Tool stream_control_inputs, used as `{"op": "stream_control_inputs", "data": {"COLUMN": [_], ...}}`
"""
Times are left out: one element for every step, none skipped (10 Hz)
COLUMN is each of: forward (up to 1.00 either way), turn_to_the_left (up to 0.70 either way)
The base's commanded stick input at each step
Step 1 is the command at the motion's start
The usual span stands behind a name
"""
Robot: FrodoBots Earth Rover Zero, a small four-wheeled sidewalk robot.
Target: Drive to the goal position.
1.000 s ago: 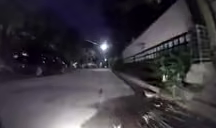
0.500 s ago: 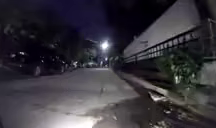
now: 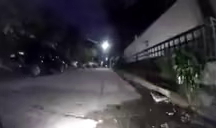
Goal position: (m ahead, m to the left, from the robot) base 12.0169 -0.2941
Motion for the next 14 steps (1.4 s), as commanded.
{"op": "stream_control_inputs", "data": {"forward": [0.50, 0.50, 0.50, 0.50, 0.50, 0.50, 0.50, 0.50, 0.50, 0.50, 0.50, 0.50, 0.50, 0.50], "turn_to_the_left": [-0.06, 0.00, 0.00, 0.00, 0.00, 0.00, 0.00, 0.00, 0.00, 0.00, 0.00, 0.00, -0.14, -0.39]}}
